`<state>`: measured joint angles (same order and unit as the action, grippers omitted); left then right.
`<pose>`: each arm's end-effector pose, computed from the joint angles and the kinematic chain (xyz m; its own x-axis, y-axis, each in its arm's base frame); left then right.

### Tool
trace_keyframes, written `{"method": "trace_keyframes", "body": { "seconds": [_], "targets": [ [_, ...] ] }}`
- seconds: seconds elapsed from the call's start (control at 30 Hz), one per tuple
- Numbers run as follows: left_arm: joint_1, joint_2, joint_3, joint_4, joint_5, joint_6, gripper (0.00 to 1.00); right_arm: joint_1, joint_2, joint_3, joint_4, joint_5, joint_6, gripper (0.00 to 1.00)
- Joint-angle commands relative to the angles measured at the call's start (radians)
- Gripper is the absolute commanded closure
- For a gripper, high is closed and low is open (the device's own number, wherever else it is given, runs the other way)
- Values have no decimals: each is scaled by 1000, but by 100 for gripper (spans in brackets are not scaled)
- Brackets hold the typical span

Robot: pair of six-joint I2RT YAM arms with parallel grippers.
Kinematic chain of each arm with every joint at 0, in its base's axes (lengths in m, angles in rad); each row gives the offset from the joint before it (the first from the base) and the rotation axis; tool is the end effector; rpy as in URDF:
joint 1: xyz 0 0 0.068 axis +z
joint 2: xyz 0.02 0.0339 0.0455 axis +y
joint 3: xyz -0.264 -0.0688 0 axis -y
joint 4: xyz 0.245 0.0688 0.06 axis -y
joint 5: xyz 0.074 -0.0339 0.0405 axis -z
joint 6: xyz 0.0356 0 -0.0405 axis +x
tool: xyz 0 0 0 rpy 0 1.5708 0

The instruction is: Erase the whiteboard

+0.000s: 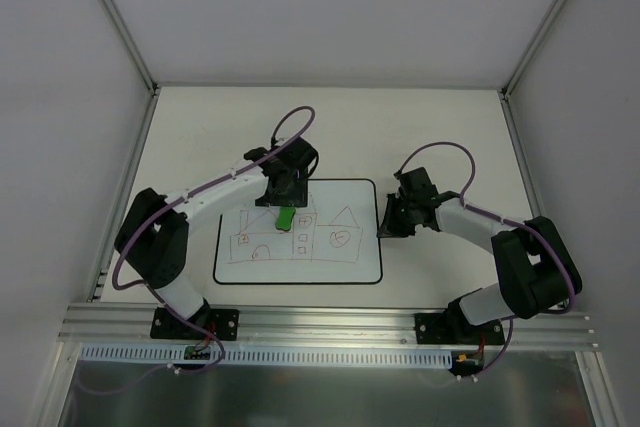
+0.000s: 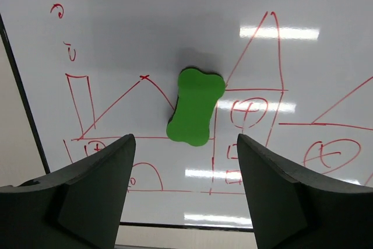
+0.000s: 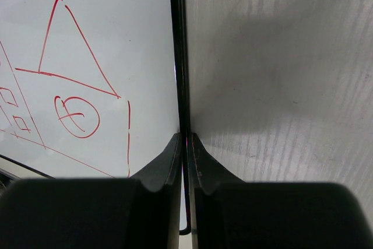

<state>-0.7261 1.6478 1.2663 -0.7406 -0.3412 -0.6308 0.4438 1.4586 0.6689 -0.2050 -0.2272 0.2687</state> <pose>0.2597 -0.2146 0.2443 -0.8491 0.0107 -0.5281 0.0202 0.9997 -0.0124 0.2357 0.1209 0.1530 -0.8707 -0.1275 -0.4751 -0.3091 0.8931 0.3267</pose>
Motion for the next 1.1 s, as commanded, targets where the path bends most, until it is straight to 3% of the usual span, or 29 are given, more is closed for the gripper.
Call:
{"method": "trace_keyframes", "body": {
  "seconds": [0.0, 0.2, 0.77, 1.07],
  "targets": [
    [4, 1, -77, 182, 108, 62, 28, 9, 23, -34, -42, 39, -16, 92],
    [42, 15, -156, 279, 165, 74, 30, 9, 14, -42, -45, 43, -16, 92],
    [59, 89, -186, 294, 96, 98, 37, 7, 31, -40, -42, 43, -17, 92],
    [76, 92, -209, 294, 93, 118, 50, 9, 40, -40, -39, 43, -17, 91]
  ]
}}
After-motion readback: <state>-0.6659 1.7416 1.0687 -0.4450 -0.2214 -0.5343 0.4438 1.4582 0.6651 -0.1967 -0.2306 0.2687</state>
